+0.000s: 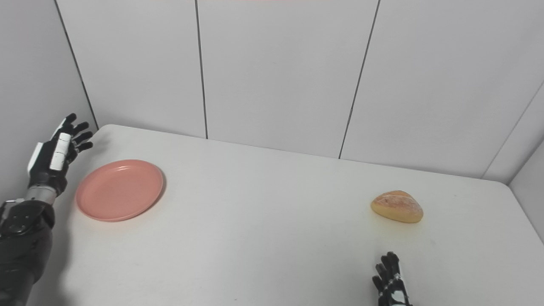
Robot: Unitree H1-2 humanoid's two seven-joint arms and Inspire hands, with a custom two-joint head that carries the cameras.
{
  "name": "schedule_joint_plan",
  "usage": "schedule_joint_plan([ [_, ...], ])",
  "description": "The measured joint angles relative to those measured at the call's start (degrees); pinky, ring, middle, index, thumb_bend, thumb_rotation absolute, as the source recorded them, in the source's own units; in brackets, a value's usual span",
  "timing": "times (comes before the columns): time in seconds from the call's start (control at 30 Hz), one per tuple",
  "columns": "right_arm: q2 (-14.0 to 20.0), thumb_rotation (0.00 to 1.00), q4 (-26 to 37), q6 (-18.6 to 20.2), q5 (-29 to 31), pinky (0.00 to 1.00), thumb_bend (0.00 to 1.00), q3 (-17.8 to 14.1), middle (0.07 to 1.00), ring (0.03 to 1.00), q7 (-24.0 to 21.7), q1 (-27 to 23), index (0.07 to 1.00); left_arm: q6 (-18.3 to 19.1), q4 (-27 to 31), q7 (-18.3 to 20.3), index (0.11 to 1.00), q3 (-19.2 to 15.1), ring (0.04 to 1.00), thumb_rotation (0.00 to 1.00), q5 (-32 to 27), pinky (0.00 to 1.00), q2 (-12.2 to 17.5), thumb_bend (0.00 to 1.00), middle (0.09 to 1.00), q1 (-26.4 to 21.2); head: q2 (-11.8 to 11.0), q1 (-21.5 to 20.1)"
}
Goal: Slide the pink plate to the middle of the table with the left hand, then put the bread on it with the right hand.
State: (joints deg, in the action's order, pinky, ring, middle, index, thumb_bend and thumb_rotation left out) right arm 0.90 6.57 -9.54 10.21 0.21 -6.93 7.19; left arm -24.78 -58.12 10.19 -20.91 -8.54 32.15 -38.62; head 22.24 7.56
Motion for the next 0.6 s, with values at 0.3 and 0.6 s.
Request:
schedule_joint_plan([
  [0.3, 0.1, 0.99, 0.3, 0.0, -0.1, 1.0, 0.75, 0.0, 1.0, 1.0, 0.2, 0.3, 1.0, -0.1, -4.6, 0.8, 0.917, -0.7, 0.821, 0.82, -0.2, 0.81, 0.2, 1.0, 0.862, 0.1, 0.6, 0.0],
  [0.6, 0.2, 0.98, 0.6, 0.2, -0.1, 1.0, 0.76, 0.0, 1.0, 1.0, 0.2, 0.4, 1.0, -0.8, -9.6, -0.4, 0.922, -0.5, 0.82, 0.79, -0.5, 0.82, 0.2, 0.93, 0.847, -0.8, 1.1, -0.4],
])
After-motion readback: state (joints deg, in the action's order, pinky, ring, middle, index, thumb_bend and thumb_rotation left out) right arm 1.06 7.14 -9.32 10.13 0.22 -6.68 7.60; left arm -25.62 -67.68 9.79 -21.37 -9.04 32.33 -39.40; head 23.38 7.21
